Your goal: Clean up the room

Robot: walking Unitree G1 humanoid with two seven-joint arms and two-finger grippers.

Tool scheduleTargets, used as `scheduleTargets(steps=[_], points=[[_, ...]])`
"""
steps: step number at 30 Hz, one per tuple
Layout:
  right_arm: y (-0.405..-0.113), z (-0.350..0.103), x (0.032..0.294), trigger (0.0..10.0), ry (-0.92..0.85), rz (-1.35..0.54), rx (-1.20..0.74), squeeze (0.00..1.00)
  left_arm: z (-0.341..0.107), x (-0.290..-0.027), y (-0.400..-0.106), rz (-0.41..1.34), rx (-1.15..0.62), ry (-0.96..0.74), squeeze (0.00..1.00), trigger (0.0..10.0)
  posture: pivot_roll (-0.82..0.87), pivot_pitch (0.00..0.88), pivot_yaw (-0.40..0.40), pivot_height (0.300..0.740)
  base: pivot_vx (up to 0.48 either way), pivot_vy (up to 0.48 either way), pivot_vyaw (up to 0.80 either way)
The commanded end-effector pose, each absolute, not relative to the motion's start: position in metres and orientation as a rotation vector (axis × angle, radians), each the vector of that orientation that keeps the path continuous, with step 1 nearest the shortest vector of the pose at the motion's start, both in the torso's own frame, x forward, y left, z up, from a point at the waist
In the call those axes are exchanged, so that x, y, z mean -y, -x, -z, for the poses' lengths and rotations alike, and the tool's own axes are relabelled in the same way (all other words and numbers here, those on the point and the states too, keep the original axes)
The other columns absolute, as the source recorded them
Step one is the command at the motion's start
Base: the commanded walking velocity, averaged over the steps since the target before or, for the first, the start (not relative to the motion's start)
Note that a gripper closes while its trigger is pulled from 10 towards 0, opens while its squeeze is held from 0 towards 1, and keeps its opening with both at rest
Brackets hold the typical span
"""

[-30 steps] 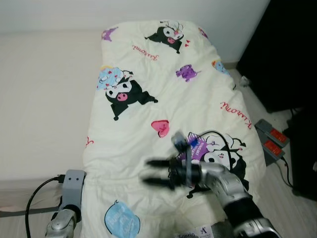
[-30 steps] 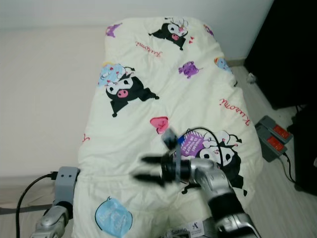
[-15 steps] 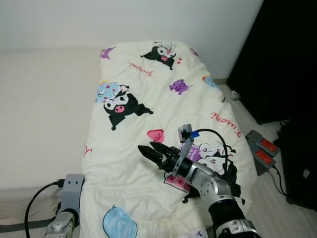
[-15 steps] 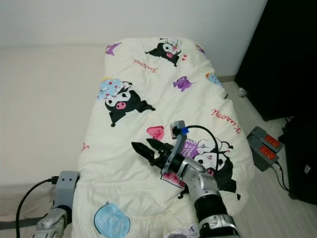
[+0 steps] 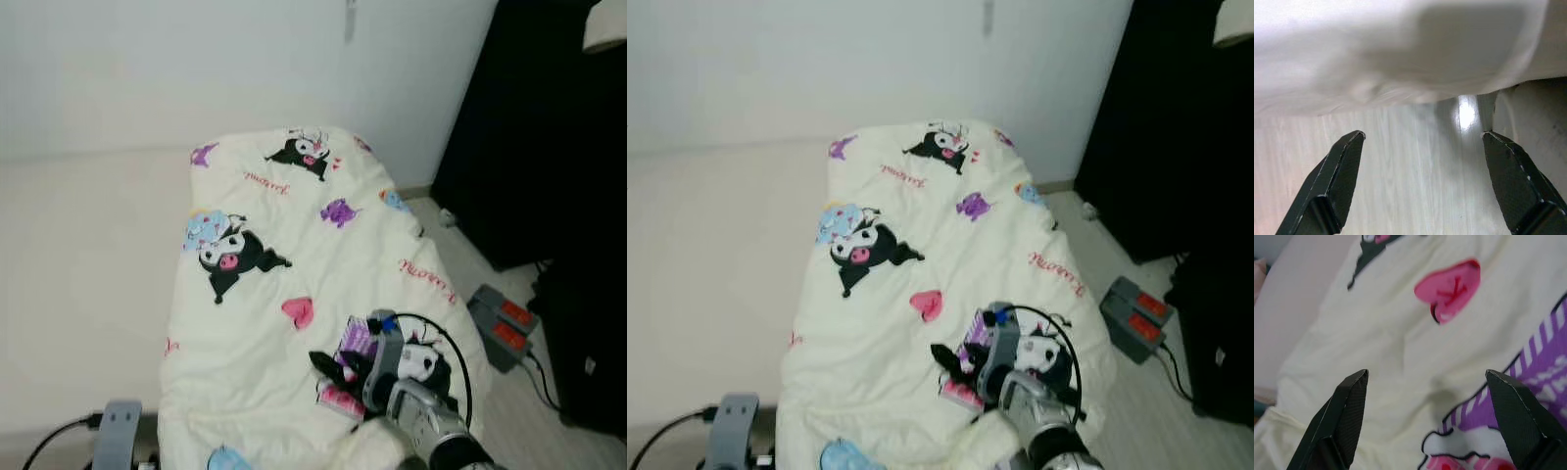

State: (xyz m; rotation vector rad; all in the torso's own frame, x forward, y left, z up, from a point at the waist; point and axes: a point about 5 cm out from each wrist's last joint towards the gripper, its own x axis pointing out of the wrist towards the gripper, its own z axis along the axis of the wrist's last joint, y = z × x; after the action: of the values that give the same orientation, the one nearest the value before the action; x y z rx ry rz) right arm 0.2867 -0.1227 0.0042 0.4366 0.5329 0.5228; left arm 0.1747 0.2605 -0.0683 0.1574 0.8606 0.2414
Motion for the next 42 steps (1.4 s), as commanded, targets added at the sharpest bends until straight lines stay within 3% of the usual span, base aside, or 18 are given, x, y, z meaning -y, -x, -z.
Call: scheduleTargets(steps=[1, 9, 30, 42], points=[[-0.281, 0.003, 0.123, 10.0, -0.432, -0.504, -0.558, 0.00, 0.077, -0.259, -0.159, -0.233, -0.930, -0.177, 0.00, 10.0, 0.00, 0.020, 0.011, 0.635, 0.000, 0.000, 0.00], [-0.275, 0.017, 0.132, 10.0, -0.320, -0.444, -0.639, 0.00, 0.086, -0.259, -0.138, -0.239, -1.019, -0.192, 0.00, 10.0, 0.00, 0.005, 0.006, 0.665, 0.000, 0.000, 0.00], [-0.236, 0.053, 0.157, 10.0, -0.228, -0.250, -0.833, 0.00, 0.093, -0.249, -0.130, -0.197, -1.077, -0.198, 0.00, 10.0, 0.01, 0.000, -0.003, 0.730, 0.000, 0.000, 0.00], [-0.218, 0.066, 0.164, 10.0, -0.215, -0.177, -0.901, 0.00, 0.095, -0.252, -0.122, -0.198, -1.108, -0.202, 0.00, 10.0, 0.01, 0.000, -0.008, 0.740, 0.000, 0.000, 0.00]])
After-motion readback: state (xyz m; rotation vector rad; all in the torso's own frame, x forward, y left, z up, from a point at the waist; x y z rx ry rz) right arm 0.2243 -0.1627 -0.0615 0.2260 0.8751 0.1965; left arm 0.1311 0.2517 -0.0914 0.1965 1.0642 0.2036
